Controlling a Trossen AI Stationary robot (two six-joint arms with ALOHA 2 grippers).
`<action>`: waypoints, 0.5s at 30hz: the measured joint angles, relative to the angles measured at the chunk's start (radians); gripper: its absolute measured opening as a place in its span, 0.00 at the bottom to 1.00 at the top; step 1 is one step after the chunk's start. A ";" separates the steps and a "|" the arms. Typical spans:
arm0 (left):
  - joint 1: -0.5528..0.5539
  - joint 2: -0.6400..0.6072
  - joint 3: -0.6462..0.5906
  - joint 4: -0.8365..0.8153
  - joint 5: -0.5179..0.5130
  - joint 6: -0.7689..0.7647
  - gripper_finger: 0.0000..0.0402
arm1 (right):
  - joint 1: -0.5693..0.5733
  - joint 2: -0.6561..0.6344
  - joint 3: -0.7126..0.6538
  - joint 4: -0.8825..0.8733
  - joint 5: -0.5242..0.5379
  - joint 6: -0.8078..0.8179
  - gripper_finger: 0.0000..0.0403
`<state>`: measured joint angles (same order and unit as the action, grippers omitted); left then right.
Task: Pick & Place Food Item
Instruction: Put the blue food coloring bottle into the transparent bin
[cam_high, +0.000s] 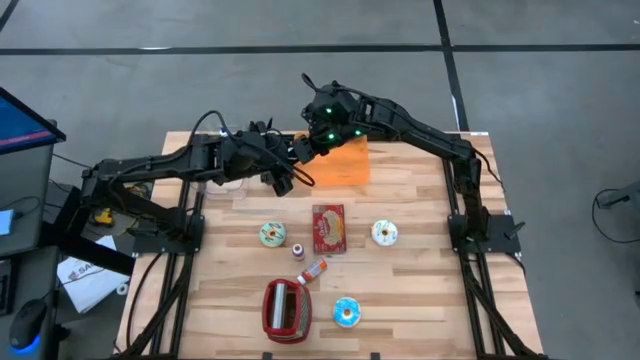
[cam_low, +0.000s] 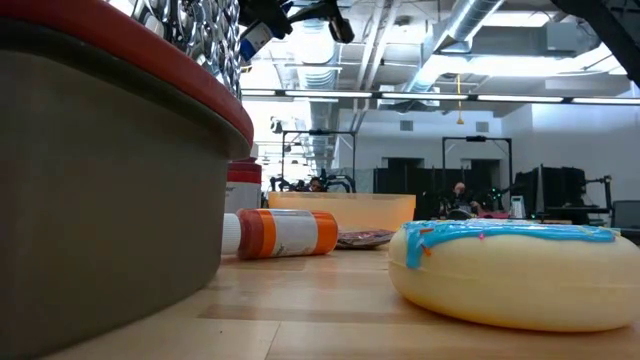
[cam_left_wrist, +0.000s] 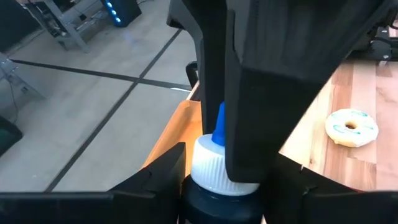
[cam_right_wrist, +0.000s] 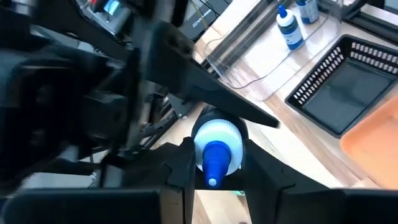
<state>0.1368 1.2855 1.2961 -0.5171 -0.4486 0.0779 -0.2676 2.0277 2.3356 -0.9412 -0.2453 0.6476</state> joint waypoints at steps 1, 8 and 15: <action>0.000 -0.004 0.000 0.000 -0.006 0.001 0.42 | 0.000 0.000 0.000 -0.003 0.001 0.000 0.22; 0.000 -0.019 0.000 0.013 -0.015 0.003 0.44 | -0.009 0.000 0.000 -0.004 0.002 -0.003 0.22; 0.000 -0.024 0.000 0.029 -0.015 0.004 0.41 | -0.010 0.000 0.000 -0.003 0.001 -0.008 0.22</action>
<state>0.1368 1.2617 1.2964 -0.4883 -0.4633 0.0814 -0.2775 2.0277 2.3352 -0.9446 -0.2442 0.6392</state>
